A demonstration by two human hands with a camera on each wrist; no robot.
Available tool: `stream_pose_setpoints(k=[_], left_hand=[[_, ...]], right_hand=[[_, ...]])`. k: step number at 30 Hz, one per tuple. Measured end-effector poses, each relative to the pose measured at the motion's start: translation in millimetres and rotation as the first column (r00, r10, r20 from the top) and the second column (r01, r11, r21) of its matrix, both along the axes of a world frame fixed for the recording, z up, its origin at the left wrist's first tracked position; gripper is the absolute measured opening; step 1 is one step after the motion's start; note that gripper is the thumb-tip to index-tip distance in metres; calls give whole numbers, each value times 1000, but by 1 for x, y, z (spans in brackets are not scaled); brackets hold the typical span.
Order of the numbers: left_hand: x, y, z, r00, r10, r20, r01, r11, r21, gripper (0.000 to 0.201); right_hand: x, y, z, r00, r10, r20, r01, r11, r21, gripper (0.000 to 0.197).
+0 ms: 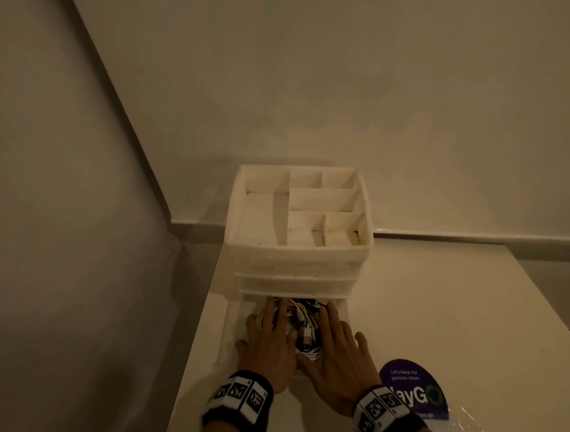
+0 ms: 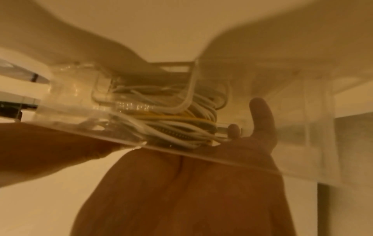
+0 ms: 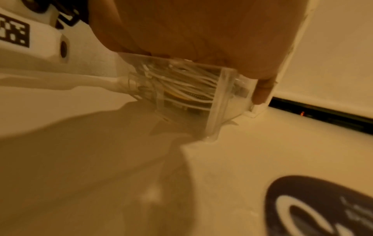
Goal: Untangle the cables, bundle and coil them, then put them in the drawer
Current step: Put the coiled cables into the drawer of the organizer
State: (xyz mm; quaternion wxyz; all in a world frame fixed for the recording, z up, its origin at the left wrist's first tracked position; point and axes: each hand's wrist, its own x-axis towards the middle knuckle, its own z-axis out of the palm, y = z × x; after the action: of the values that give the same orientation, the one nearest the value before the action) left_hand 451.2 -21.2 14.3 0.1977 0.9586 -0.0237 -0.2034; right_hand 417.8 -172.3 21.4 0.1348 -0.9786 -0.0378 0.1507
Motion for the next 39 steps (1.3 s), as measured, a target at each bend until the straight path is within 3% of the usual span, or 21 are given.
stream_pose_setpoints(k=[2,6,9,11,13,15,16,17,19,20,21,23,27,30,35,39], left_hand=[[-3,0,2,998,14,54,-15,1000,2,58],[-20,12,2,922,48,385,-22,997,-70,60],[-39,22,-4,842,-204,500,210,977,46,66],[-41,21,-8,791,-421,445,403,905,139,82],[-33,15,-10,782,-497,377,450,868,210,95],[-23,12,-13,796,-501,340,448,865,225,101],[-19,12,-12,798,-516,312,457,855,245,103],[-17,13,-12,799,-530,284,464,844,271,104],[-17,10,-12,827,-515,228,447,846,289,101],[-17,8,-15,832,-504,233,434,852,292,98],[-18,5,-18,832,-494,251,423,859,288,94],[-19,2,-22,824,-492,279,419,863,284,88],[-16,5,-26,787,-533,310,452,841,296,87],[-14,6,-31,762,-548,346,457,833,312,92],[-6,4,-29,757,-549,356,459,833,308,90],[0,8,-21,754,-572,323,487,817,309,86]], right_hand=[[-2,1,-3,997,-41,58,35,995,94,93],[-5,-8,-6,953,-152,261,61,943,326,83],[-1,-21,6,840,-340,422,117,874,471,53],[14,-32,23,724,-534,437,180,757,628,43],[34,-43,40,692,-658,298,248,604,758,56],[52,-50,45,780,-624,-53,340,351,873,76],[58,-50,43,819,-538,-197,388,268,882,86],[62,-50,37,860,-453,-233,392,296,871,93],[64,-49,19,925,-360,-120,305,519,798,91],[64,-48,11,930,-364,-59,282,597,751,85],[64,-48,6,917,-396,-38,297,619,727,79],[67,-48,-2,886,-460,-56,343,571,746,74],[80,-45,-1,888,-438,-141,319,365,875,86],[89,-45,3,887,-426,-176,322,300,898,70],[95,-65,2,939,-322,-122,268,463,845,69],[100,-74,0,948,-281,-151,277,488,828,75]])
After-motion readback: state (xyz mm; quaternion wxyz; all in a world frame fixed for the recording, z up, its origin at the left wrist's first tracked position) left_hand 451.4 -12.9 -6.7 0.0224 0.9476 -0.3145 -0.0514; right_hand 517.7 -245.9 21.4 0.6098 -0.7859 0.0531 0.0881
